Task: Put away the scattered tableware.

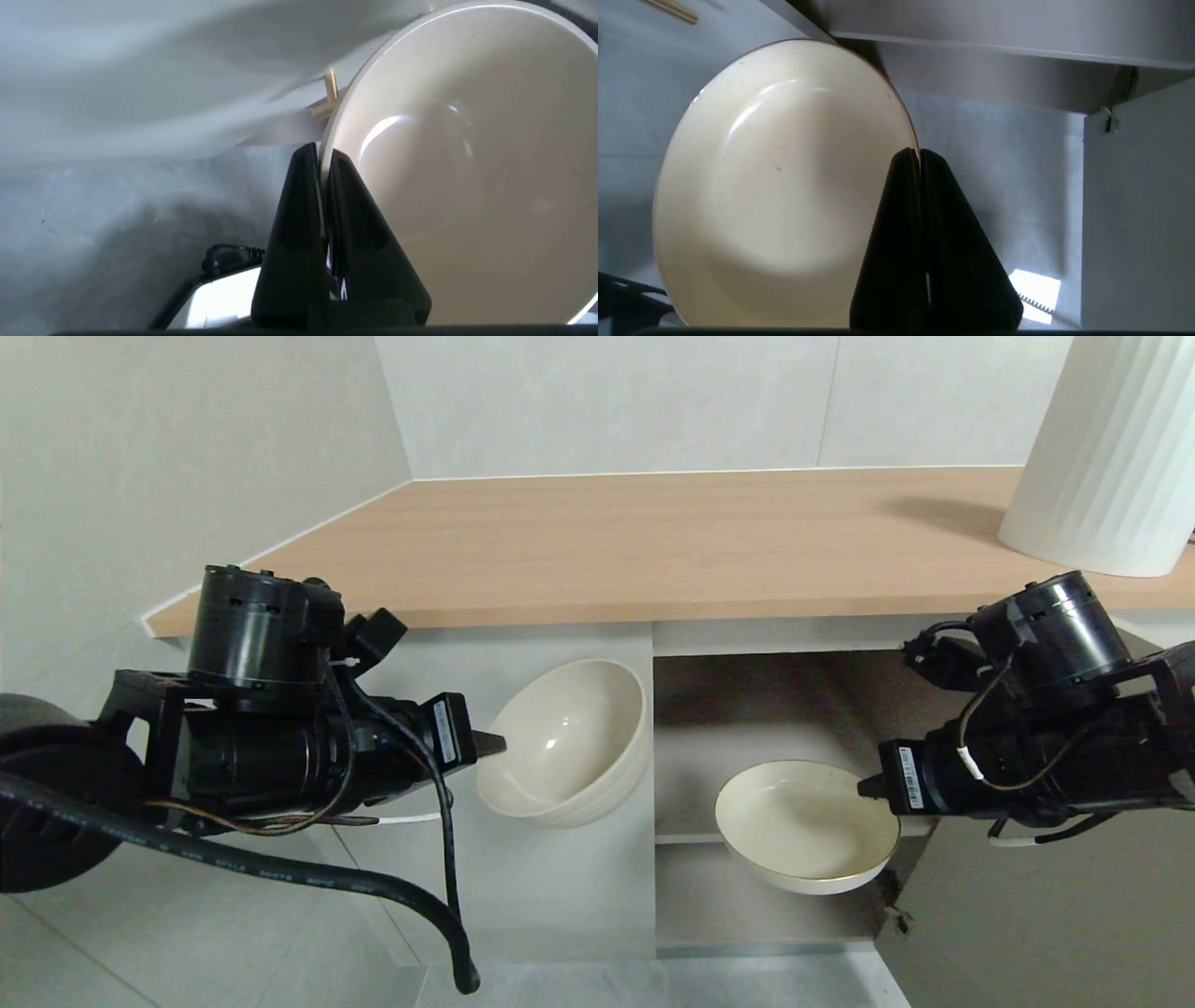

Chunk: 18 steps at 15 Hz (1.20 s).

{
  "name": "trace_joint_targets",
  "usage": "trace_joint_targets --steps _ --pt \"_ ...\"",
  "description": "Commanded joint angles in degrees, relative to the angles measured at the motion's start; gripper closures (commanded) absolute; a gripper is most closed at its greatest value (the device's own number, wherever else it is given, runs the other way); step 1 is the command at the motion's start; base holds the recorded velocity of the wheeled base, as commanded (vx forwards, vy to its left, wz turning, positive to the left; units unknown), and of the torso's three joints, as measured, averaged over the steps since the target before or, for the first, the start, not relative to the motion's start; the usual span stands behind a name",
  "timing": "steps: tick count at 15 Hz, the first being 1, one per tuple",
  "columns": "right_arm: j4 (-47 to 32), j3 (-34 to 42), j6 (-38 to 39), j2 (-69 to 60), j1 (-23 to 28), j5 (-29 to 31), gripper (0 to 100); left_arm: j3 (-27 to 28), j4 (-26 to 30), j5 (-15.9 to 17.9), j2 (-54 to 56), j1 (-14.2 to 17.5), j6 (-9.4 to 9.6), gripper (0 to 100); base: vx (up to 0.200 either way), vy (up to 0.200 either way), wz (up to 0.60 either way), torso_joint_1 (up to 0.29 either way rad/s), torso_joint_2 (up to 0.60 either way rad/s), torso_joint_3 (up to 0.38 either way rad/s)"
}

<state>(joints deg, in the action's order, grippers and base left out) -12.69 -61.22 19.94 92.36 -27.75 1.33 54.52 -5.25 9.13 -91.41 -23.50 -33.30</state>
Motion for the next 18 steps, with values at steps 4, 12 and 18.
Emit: trace_joint_targets --steps 4,12,18 --pt "7.50 2.33 0.01 10.74 -0.55 0.08 100 -0.38 2.88 0.10 -0.53 -0.93 2.72 100 0.000 0.000 0.00 0.000 0.00 0.000" --pt "22.18 2.60 0.62 27.26 0.32 4.65 100 -0.38 3.32 0.10 -1.06 -1.19 2.72 100 0.000 0.000 0.00 0.000 0.00 0.000" --pt "36.68 2.60 0.71 35.35 2.78 9.57 100 -0.38 3.32 0.10 -1.50 -1.63 2.72 100 0.000 0.000 0.00 0.000 0.00 0.000"
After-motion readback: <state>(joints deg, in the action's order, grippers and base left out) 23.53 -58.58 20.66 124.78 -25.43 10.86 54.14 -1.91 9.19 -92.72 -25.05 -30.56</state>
